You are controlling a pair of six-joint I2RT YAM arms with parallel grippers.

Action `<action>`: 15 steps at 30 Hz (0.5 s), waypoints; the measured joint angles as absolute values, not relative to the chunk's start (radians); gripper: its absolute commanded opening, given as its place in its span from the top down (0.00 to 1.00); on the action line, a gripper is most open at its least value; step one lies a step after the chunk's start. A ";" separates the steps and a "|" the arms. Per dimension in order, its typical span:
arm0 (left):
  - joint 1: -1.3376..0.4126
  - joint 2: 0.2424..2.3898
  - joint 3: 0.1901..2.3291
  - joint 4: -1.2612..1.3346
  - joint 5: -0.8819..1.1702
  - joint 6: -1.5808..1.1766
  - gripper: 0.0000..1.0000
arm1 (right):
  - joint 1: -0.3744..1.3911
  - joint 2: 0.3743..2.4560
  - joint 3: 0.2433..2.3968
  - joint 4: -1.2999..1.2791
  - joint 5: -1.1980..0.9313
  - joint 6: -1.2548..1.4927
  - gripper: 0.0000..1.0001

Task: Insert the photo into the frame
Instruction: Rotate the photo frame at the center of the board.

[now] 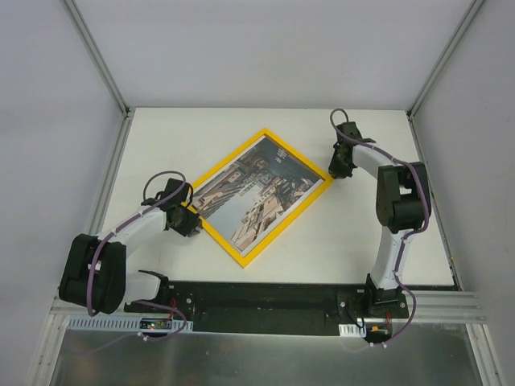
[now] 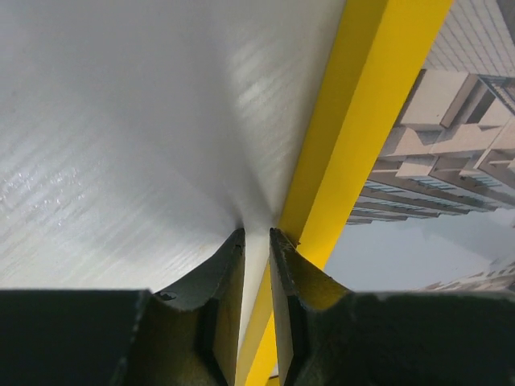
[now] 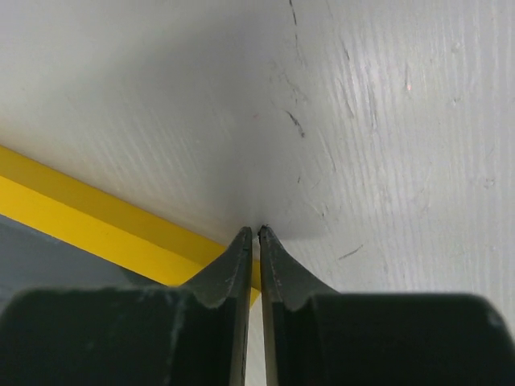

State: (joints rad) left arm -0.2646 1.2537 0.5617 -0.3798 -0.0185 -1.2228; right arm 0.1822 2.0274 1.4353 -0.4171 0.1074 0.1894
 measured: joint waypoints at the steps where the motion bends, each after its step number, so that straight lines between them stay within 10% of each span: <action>1: -0.249 1.271 0.575 -0.379 -0.019 -1.220 0.81 | 0.186 2.016 1.418 -0.411 0.113 0.190 0.89; 15: -0.050 1.745 1.040 -0.379 -0.034 -1.061 0.85 | 0.365 1.653 0.947 -0.376 0.155 0.228 0.89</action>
State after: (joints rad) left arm -0.0502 1.7447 1.0397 -0.3794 -0.0338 -1.0611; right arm 0.3653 1.6527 0.9474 -0.3756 0.1547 0.2279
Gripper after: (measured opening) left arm 0.153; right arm 0.107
